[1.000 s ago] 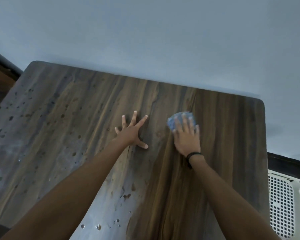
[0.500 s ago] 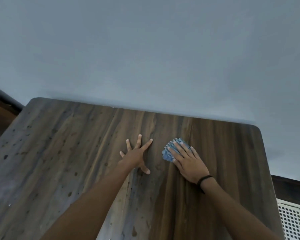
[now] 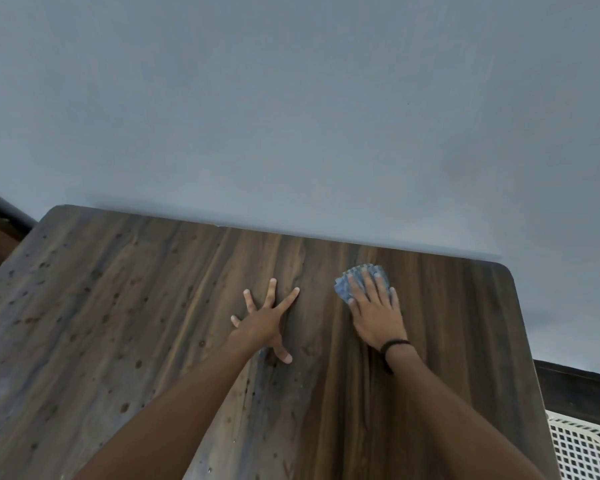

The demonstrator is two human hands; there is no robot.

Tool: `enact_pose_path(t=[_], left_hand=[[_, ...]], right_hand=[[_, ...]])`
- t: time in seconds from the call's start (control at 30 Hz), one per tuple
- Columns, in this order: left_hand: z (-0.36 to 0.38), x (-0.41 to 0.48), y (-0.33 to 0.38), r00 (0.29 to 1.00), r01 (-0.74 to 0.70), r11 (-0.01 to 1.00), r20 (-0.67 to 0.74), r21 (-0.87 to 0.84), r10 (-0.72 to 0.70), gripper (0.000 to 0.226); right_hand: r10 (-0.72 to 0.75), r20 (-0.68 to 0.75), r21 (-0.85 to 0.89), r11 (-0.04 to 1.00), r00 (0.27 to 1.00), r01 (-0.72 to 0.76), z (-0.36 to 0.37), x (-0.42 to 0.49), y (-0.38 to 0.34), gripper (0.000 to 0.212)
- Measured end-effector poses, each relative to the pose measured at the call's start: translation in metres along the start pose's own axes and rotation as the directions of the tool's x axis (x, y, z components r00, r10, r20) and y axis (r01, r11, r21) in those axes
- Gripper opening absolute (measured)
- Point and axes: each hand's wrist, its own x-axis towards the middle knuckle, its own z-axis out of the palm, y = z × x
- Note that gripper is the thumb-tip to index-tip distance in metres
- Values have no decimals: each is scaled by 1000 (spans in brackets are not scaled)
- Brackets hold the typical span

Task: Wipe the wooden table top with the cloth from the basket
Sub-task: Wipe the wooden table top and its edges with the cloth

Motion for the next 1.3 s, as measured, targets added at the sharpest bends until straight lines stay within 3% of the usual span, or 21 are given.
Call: enact_pose_path(t=[0.07,0.13,0.33,0.5,0.6,0.7,0.87,1.03,1.2,1.3], left_hand=[[-1,1,1,1000,-7,1000,2,-1,7,147],[-1,1,0,1000,-6,1000,5,0,6,147],[0,2,1,1000,-15,1000,22,4,15,148],[-1,5,2,999,-15,1000,42,14,15,149],[-7,9,4,998,-10,999,62,39,7,147],[-12,17,2,997,-30,999,66,11,30,135],[-27,31,-1,997,-68,998,-46,-1,68,125],[-39,37,6,997,-51,998,-56,-24,50,128],[-38,37,6,997,-41,999,-71,-34,38,129],[-38,39,6,997,-37,998,-66,-42,34,129]], right_hand=[[-164,58,-53,985,985,167,7,-16,-7,66],[-222,85,-61,972,971,227,3,-19,3,62],[88,-17,32,996,996,-87,-13,50,8,55],[-120,33,-25,992,992,121,-1,13,1,66],[0,-32,28,1000,999,0,-10,44,13,58],[113,3,42,993,994,-113,-15,70,1,56],[-82,24,3,997,996,82,-5,31,0,65],[147,-4,67,987,989,-146,-18,70,9,56],[-29,-15,-23,999,999,29,-6,38,5,64],[35,-51,25,999,998,-34,-12,65,17,58]])
